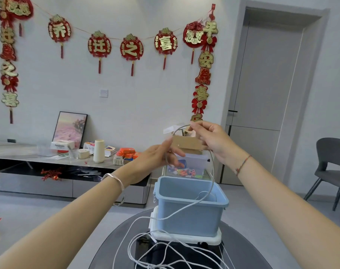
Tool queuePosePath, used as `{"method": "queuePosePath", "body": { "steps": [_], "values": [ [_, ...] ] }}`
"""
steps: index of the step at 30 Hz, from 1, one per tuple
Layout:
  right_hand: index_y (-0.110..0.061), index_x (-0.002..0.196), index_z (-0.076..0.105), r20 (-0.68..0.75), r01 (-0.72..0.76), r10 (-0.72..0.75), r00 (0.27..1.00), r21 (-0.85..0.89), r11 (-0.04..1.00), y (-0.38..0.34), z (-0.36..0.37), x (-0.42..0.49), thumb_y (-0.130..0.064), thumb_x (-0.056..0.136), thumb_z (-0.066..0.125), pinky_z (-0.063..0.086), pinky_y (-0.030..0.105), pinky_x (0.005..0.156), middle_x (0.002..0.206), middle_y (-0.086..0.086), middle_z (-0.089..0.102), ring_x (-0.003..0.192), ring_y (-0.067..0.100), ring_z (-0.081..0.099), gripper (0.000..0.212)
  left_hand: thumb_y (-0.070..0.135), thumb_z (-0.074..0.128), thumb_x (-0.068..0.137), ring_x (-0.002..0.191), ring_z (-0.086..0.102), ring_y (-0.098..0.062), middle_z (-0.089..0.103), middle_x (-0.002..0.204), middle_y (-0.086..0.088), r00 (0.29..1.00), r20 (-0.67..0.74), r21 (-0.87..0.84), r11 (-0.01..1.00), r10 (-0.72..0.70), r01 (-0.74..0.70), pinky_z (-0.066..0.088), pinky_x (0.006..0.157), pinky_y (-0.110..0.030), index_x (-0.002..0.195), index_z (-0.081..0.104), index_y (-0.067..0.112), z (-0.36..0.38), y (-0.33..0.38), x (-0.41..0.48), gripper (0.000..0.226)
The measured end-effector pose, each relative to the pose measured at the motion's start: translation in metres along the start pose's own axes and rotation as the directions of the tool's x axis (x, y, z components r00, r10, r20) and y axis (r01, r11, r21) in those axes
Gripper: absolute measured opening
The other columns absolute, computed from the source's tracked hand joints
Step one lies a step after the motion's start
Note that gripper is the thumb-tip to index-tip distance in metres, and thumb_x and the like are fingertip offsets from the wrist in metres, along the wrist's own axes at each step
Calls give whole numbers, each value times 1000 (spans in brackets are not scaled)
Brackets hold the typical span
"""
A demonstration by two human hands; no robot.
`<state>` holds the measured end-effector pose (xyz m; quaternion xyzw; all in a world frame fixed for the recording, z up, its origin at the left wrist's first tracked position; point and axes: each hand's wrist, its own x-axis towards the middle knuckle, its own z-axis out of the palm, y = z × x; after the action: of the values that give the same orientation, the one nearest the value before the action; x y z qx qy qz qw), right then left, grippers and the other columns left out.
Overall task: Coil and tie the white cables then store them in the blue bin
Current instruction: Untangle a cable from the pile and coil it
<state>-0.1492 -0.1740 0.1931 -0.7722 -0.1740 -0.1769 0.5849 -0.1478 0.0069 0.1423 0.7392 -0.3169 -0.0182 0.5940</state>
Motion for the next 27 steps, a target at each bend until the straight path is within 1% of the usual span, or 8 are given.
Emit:
{"method": "queuePosePath", "body": {
  "steps": [3, 8, 13, 16, 18, 20, 23, 27],
  "values": [
    [-16, 82, 63, -67, -57, 71, 995, 187, 981, 9, -1, 10, -32, 94, 54, 24, 13, 36, 48, -9, 28, 40, 4, 23, 23, 31, 27, 102, 55, 55, -11, 44, 52, 5, 988, 135, -279, 960, 75, -34, 47, 100, -38, 86, 56, 11, 6, 7, 1, 39],
    [-14, 86, 60, -8, -190, 197, 980, 230, 954, 33, 11, 8, -34, 97, 48, 19, 14, 35, 52, -6, 28, 38, 3, 22, 26, 24, 24, 104, 43, 38, -3, 36, 48, 10, 970, 154, -564, 823, 188, -69, 52, 57, -20, 90, 51, 14, 12, 47, 0, 32],
    [-6, 110, 59, 160, -140, 185, 970, -256, 956, 45, 30, -20, -23, 103, 32, 27, 15, 38, 61, 0, 47, 40, 4, 34, 33, 32, 25, 105, 55, 57, -3, 54, 58, 10, 973, -144, -528, 818, 180, -229, 51, 57, -18, 106, 57, 16, 1, 51, 25, 37],
    [-12, 124, 52, 329, 80, 184, 926, -647, 758, 37, 38, -46, -24, 103, 28, 35, 16, 52, 67, -4, 52, 51, 2, 45, 34, 39, 22, 104, 85, 69, -6, 72, 87, 8, 957, -251, -558, 785, 149, -268, 55, 72, -19, 113, 60, 17, -8, 40, 38, 45],
    [-15, 124, 48, 423, 247, 169, 890, -760, 601, 28, 40, -64, -24, 103, 28, 34, 24, 64, 80, -4, 49, 71, 13, 45, 30, 41, 20, 103, 98, 68, -8, 71, 104, 5, 955, -267, -564, 784, 127, -261, 55, 79, -19, 122, 57, 14, -7, 30, 45, 50],
    [-16, 105, 46, 455, 346, 102, 885, -787, 511, 16, 41, -78, -27, 103, 27, 39, 29, 73, 84, -1, 52, 82, 25, 47, 22, 42, 19, 103, 105, 65, -9, 67, 115, 4, 953, -284, -527, 813, 105, -246, 53, 85, -19, 132, 49, 11, -1, 22, 48, 52],
    [-9, 102, 50, 428, 379, 40, 903, -836, 397, -3, 36, -81, -33, 103, 27, 42, 37, 72, 99, 12, 61, 87, 30, 53, 33, 37, 21, 104, 108, 61, -15, 60, 124, -2, 954, -289, -384, 903, 82, -193, 51, 89, -20, 139, 40, 8, 12, 14, 50, 49],
    [-17, 82, 58, 381, 452, -248, 890, -806, 383, -18, 15, -74, -42, 97, 43, 32, 26, 56, 71, -2, 58, 61, 10, 46, 33, 35, 22, 104, 68, 65, -12, 71, 80, -12, 965, -176, 127, 977, 194, -173, 51, 66, -19, 104, 65, 9, 22, 10, 36, 50]
  ]
}}
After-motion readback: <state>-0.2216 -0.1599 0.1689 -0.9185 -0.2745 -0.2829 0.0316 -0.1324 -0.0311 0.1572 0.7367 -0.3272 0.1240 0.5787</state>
